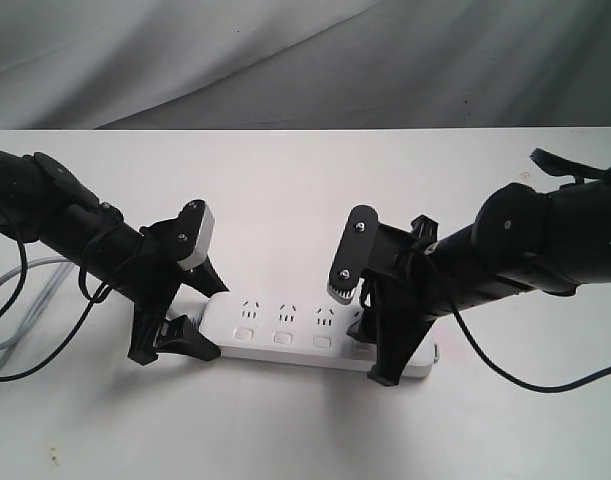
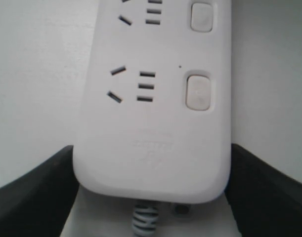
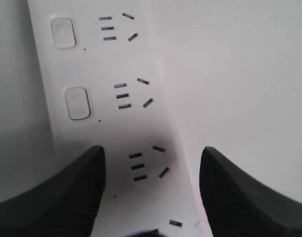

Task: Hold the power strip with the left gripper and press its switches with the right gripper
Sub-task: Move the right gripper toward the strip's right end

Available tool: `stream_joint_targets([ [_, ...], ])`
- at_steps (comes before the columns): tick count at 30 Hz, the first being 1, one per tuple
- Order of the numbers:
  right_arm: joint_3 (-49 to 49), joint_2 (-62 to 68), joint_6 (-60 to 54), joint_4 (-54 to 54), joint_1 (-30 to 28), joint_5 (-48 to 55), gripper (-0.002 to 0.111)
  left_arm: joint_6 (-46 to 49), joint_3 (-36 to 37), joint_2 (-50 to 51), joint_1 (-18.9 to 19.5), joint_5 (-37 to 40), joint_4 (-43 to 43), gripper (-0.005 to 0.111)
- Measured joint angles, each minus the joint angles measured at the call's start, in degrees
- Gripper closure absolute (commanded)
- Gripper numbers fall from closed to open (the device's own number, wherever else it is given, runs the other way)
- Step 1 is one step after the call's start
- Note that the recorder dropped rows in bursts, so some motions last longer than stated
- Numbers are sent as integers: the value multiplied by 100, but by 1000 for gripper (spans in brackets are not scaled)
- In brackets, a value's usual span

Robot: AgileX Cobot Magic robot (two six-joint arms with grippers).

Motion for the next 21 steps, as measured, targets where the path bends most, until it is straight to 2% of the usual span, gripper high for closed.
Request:
stream_joint_targets([
  [21, -64, 301, 23, 219, 0, -15, 55, 0, 0, 0, 0, -10, 0, 39],
])
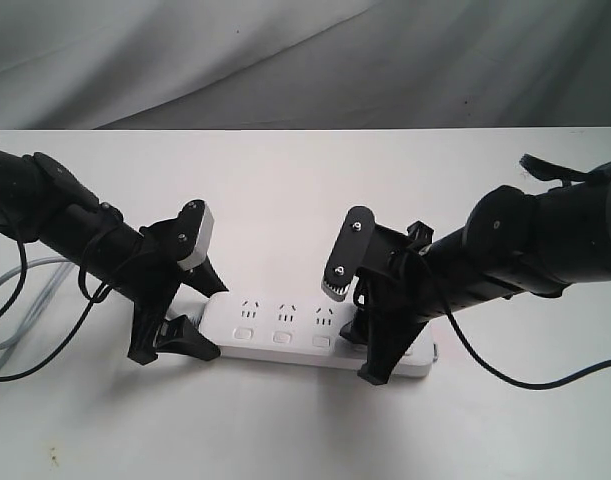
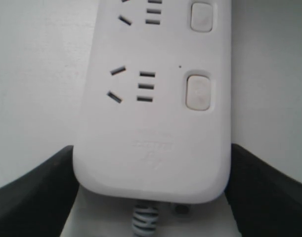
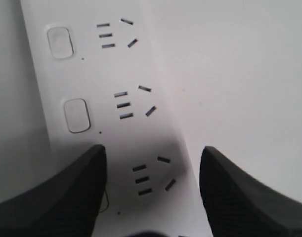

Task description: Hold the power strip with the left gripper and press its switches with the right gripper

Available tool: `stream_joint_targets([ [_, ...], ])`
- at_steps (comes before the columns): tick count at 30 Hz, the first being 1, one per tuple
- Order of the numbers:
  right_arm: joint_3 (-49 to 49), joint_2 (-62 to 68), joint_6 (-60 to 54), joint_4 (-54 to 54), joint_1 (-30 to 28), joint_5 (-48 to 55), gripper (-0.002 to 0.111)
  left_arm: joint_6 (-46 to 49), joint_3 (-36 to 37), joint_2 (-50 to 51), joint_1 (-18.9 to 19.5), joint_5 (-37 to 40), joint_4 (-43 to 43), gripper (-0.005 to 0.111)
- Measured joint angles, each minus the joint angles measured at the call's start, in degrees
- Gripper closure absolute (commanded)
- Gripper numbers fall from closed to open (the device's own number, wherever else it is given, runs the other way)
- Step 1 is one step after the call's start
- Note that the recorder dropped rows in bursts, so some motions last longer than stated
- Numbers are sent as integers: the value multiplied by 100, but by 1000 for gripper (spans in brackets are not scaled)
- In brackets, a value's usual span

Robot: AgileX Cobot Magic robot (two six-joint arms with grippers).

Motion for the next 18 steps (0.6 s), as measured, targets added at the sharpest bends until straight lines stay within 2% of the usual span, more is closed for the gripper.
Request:
stream_joint_targets([
  [18, 265, -23, -301, 300, 10, -308, 55, 0, 0, 0, 0, 0, 0, 39],
])
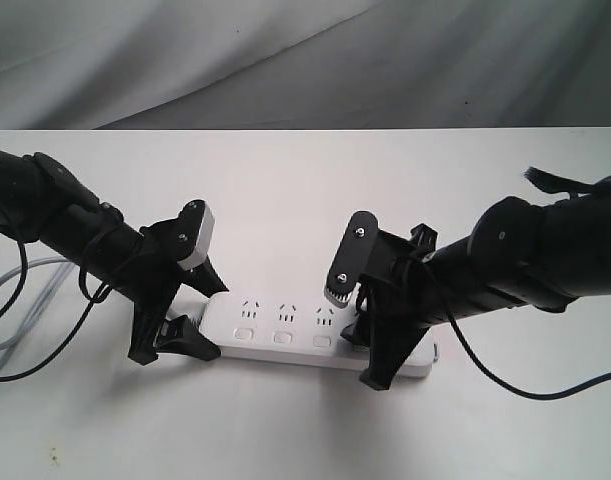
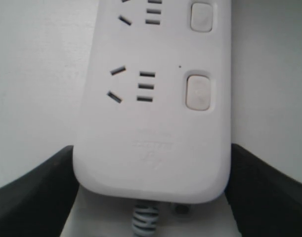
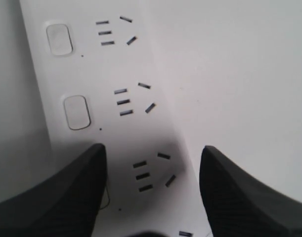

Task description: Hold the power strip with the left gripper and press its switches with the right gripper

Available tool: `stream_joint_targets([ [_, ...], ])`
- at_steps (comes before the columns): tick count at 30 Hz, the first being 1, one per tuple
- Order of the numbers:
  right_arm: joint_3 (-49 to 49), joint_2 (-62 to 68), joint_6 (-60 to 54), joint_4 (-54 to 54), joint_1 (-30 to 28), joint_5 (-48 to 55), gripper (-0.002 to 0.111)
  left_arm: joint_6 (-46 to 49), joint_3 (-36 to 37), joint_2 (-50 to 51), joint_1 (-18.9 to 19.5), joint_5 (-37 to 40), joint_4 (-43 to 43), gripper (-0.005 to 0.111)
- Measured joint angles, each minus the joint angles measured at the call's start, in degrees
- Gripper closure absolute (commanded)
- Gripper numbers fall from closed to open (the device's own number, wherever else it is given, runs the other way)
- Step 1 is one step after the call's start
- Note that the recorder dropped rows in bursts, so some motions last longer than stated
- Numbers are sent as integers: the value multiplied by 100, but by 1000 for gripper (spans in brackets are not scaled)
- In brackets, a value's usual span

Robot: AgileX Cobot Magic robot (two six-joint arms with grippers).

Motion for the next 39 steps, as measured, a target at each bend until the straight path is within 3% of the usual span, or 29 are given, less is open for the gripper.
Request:
stream_joint_targets([
  [25, -12, 7, -629, 260, 0, 77, 55, 0, 0, 0, 0, 0, 0, 39],
  [34, 150, -1196, -775, 126, -25, 18, 55, 0, 0, 0, 0, 0, 0, 39],
  [39, 642, -1907, -775, 101, -320, 43, 55, 0, 0, 0, 0, 0, 0, 39],
])
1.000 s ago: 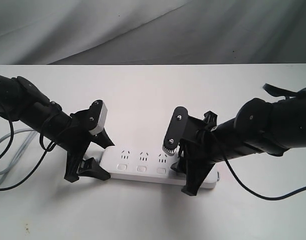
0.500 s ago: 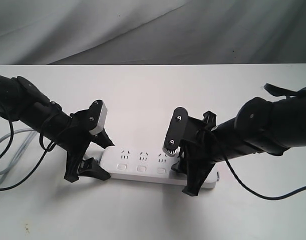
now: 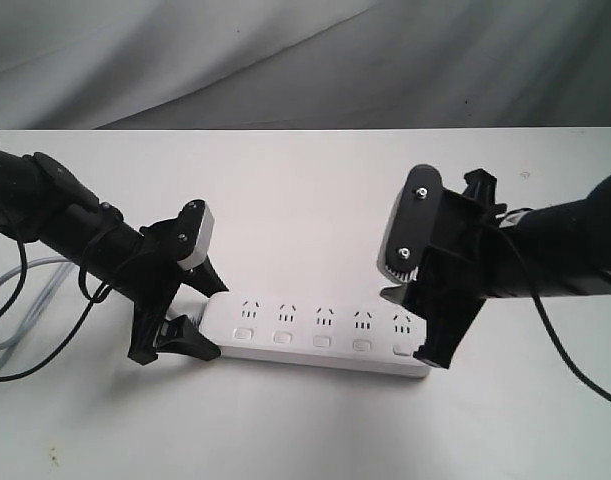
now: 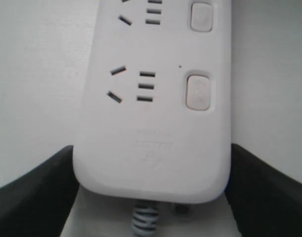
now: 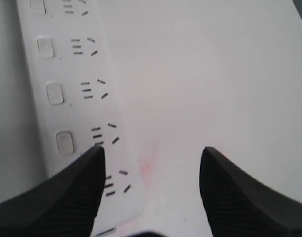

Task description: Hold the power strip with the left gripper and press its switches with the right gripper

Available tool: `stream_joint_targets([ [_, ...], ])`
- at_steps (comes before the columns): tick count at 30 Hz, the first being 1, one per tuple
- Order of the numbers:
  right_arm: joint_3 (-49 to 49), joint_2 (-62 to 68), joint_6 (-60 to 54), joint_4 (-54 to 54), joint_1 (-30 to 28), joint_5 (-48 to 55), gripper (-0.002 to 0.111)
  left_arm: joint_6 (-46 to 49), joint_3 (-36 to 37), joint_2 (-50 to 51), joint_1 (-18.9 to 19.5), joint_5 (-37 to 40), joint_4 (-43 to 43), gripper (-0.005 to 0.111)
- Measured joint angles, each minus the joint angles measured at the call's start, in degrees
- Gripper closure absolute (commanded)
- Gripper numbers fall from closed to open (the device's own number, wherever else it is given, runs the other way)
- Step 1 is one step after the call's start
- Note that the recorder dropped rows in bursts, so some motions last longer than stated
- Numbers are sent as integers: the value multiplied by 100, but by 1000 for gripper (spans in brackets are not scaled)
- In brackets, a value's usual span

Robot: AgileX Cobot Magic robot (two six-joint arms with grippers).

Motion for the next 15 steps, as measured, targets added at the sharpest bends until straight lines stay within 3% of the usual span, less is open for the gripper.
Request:
stream_joint_targets([
  [15, 367, 610, 0, 201, -53, -203, 55, 0, 0, 0, 0, 0, 0, 39],
])
